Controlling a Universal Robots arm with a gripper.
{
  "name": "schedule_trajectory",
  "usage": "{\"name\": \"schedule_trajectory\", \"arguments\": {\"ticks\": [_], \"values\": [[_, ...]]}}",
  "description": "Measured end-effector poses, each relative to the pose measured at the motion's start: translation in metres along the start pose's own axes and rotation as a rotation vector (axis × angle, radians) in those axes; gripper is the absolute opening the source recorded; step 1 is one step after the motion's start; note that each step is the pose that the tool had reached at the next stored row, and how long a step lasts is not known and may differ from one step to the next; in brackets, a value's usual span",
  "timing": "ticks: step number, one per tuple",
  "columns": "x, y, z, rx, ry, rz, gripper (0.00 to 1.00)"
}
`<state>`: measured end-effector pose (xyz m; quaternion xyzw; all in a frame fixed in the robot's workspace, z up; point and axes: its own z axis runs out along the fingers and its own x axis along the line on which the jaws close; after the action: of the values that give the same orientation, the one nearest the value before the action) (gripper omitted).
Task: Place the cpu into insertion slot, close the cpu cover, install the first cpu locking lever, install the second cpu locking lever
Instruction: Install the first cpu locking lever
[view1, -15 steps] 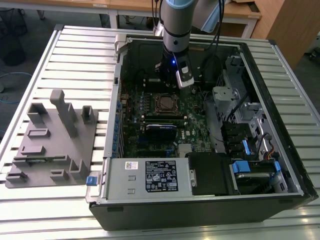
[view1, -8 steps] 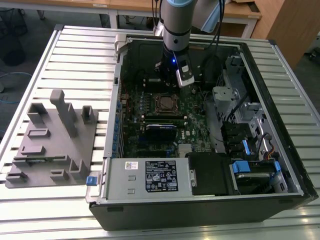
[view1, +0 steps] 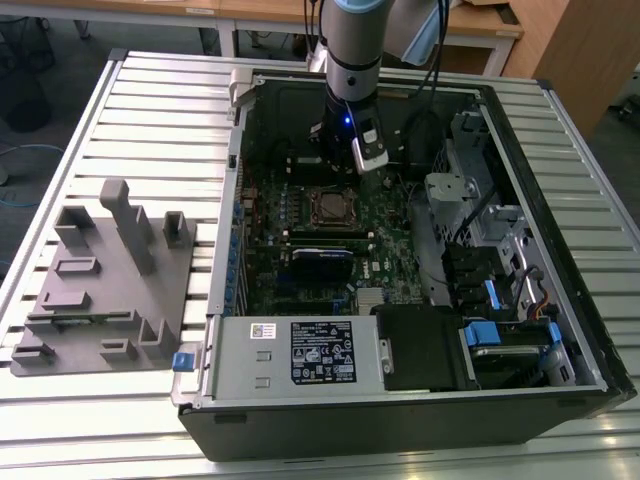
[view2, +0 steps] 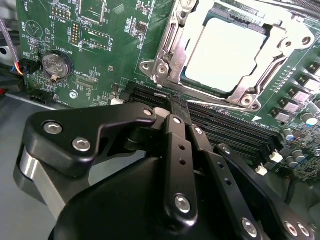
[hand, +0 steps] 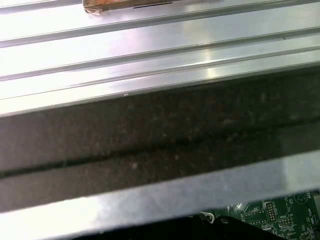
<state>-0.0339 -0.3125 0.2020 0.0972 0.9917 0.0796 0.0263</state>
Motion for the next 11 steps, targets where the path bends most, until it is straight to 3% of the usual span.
{"name": "schedule_trajectory", "arguments": {"ticks": [11], "values": [[0.0011, -0.0003, 0.001, -0.0007, -0.0098, -0.002, 0.1]]}}
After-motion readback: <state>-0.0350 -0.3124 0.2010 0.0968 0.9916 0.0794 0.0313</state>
